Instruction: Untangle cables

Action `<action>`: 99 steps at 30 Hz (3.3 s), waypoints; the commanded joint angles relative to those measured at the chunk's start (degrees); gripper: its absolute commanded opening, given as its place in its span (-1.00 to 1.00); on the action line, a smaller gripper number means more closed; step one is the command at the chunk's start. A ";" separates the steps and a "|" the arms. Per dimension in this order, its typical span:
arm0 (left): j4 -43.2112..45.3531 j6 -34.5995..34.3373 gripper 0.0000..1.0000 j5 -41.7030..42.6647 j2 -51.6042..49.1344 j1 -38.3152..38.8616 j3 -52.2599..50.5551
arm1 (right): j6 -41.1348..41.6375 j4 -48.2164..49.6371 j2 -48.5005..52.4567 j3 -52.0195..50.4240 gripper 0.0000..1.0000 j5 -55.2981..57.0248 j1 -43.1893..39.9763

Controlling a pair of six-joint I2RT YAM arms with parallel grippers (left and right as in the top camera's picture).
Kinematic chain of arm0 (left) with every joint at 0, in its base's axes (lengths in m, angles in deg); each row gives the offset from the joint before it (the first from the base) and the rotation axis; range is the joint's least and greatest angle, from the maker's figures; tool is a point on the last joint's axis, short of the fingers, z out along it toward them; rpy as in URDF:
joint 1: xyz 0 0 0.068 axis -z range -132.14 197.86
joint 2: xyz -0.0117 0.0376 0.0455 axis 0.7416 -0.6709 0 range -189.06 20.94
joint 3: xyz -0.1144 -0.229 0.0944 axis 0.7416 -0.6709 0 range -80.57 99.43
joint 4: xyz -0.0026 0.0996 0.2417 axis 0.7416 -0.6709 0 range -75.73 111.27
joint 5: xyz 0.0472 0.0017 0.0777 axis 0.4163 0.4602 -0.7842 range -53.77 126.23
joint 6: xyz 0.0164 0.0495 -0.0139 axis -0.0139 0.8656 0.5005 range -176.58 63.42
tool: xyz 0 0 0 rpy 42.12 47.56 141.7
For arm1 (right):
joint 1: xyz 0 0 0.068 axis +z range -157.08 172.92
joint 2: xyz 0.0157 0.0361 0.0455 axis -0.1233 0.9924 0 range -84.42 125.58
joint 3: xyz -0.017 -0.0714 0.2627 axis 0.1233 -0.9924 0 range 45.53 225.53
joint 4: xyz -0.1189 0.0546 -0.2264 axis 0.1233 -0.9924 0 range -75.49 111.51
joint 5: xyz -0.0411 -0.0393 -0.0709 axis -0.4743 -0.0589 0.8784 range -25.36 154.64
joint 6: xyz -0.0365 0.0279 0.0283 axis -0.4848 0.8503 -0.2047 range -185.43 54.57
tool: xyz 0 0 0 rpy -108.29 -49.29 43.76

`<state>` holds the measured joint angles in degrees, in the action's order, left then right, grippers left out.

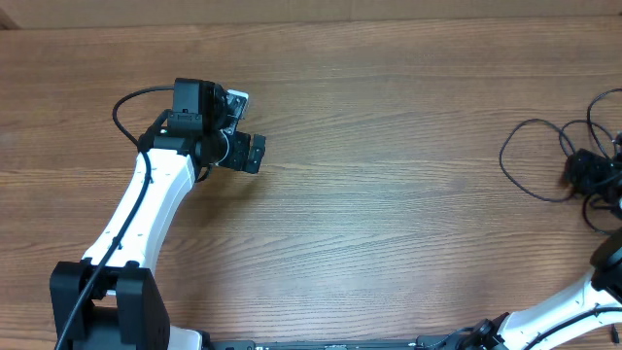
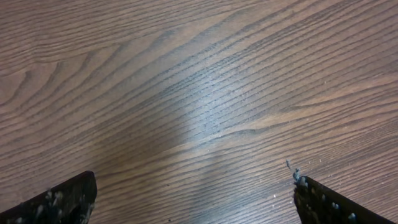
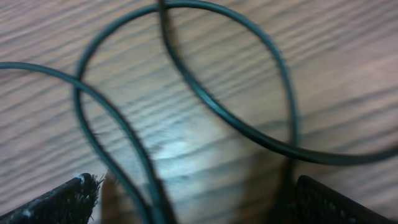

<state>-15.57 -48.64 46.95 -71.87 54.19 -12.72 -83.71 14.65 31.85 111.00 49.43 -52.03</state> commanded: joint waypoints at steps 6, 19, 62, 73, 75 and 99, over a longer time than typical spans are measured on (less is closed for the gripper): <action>0.02 1.27 0.99 0.72 0.31 0.11 0.55 | 3.32 -2.16 -9.44 -1.66 1.00 -2.95 6.71; 0.02 1.27 0.99 0.74 0.31 0.11 0.55 | 3.34 -8.79 -31.78 -1.66 1.00 -2.86 18.71; 0.02 1.27 1.00 0.72 0.31 0.11 0.55 | 27.47 -37.22 -40.72 -1.66 1.00 2.95 54.69; 0.02 1.27 0.99 0.72 0.31 0.11 0.55 | 27.47 -37.22 -40.72 -1.66 1.00 2.97 54.69; 0.02 1.27 0.99 0.72 0.31 0.11 0.55 | 27.47 -37.22 -40.72 -1.66 1.00 2.97 54.69; 0.02 1.27 0.99 0.72 0.31 0.11 0.55 | 27.50 -37.24 -40.72 -1.66 1.00 2.97 54.69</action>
<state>-15.57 -48.64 46.95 -71.87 54.19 -12.72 -56.46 -22.74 -8.08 109.05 52.80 2.44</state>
